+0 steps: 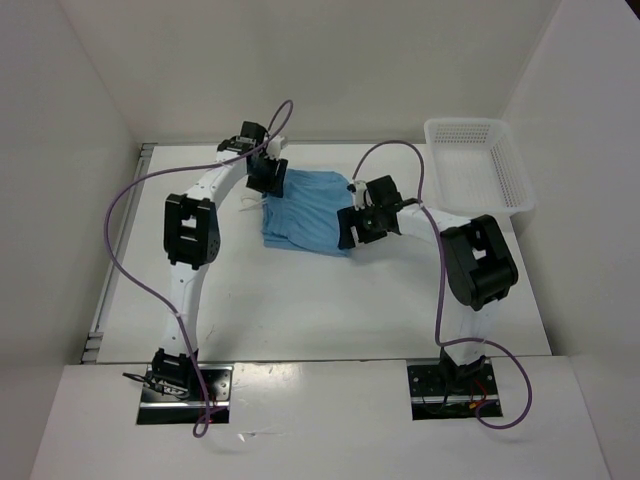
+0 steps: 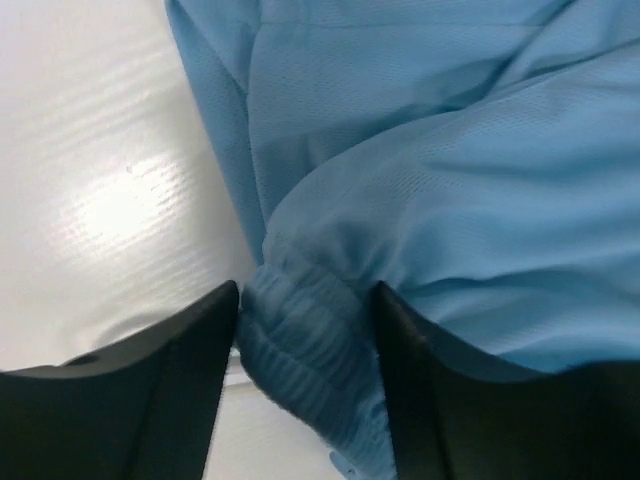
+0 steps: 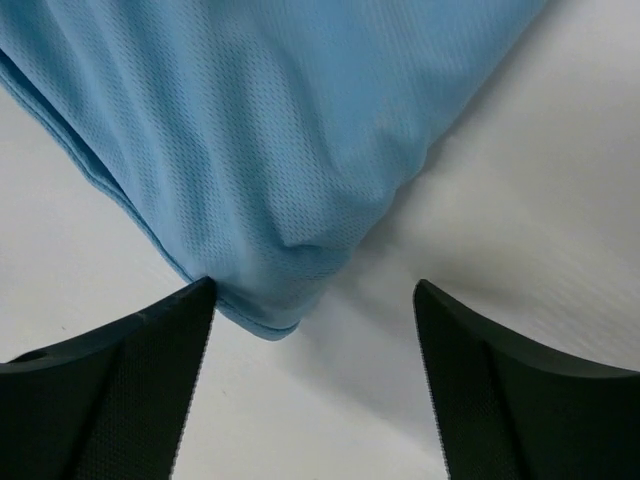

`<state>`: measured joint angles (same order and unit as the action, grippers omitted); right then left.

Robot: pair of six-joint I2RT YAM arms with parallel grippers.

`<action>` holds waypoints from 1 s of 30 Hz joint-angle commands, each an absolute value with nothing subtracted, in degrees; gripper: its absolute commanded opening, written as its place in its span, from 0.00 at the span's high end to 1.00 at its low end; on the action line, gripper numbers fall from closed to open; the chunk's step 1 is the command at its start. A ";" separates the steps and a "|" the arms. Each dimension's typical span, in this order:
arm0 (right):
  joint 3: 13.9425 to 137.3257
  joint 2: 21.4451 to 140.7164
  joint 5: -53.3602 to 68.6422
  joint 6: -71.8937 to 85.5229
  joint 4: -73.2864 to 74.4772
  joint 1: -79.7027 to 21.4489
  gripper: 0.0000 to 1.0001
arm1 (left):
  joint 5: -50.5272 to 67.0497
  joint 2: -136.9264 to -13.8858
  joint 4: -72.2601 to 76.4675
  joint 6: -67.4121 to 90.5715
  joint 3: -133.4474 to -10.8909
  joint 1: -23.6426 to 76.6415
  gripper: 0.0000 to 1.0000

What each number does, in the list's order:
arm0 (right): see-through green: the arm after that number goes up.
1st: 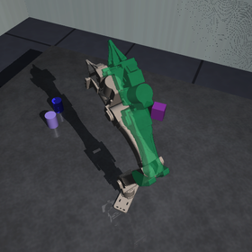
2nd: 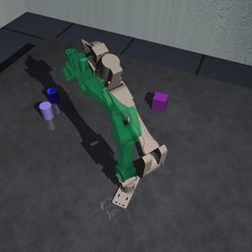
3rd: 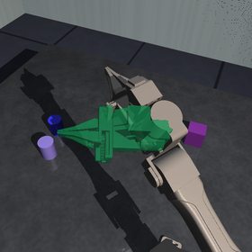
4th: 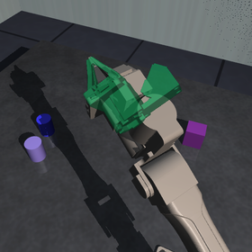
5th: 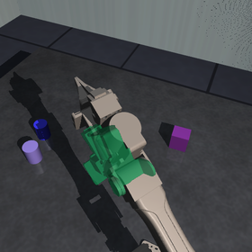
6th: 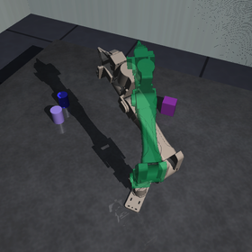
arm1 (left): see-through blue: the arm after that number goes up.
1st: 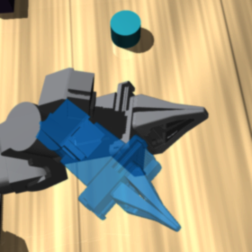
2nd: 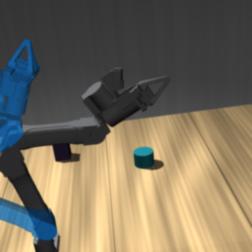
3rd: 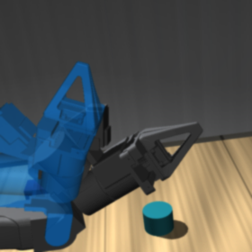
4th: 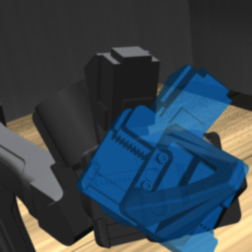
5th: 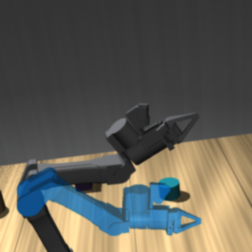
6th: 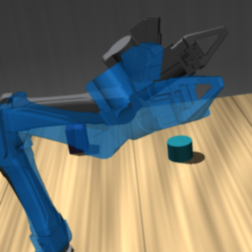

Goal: Fold and stack the shorts
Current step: Fold the shorts

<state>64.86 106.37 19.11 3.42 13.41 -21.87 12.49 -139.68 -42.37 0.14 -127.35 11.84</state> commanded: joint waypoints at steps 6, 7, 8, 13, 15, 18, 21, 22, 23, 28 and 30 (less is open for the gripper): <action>81.28 98.72 16.27 -9.92 24.43 -18.03 0.01 | 7.74 -130.36 -40.00 0.00 -126.12 11.07 0.01; 83.47 97.74 14.61 -10.71 24.96 -17.32 0.01 | 7.73 -127.21 -39.99 0.00 -124.90 11.07 0.01; 84.28 96.78 13.46 -12.64 25.48 -16.71 0.00 | 7.73 -125.44 -39.99 0.00 -124.20 11.07 0.01; 82.20 86.85 4.16 -19.76 24.09 -12.57 0.00 | 8.43 -108.69 -35.25 0.00 -112.79 9.41 0.01; 79.12 81.16 1.50 -22.05 21.36 -11.08 0.00 | 9.84 -103.73 -34.63 0.00 -104.62 8.79 0.01; 70.61 73.69 -0.53 -24.08 18.55 -6.70 0.00 | 9.84 -94.24 -34.63 0.00 -92.79 7.13 0.01; 63.93 68.48 -3.60 -24.78 14.61 -4.58 0.00 | 9.32 -83.89 -33.49 0.00 -84.05 3.00 0.01; 62.68 65.42 -4.13 -24.79 13.63 -3.35 0.00 | 10.62 -82.19 -32.70 0.00 -79.59 1.42 0.01; 61.45 64.09 -4.65 -24.79 12.75 -2.64 0.00 | 13.68 -80.61 -31.91 0.00 -77.54 -2.16 0.01; 55.20 55.83 -3.96 -20.49 9.50 1.66 0.00 | 20.39 -70.15 -27.77 0.00 -66.63 -12.20 0.01; 53.01 53.54 -3.26 -19.86 9.49 2.81 0.00 | 15.16 -67.60 -25.93 0.00 -63.74 -13.88 0.01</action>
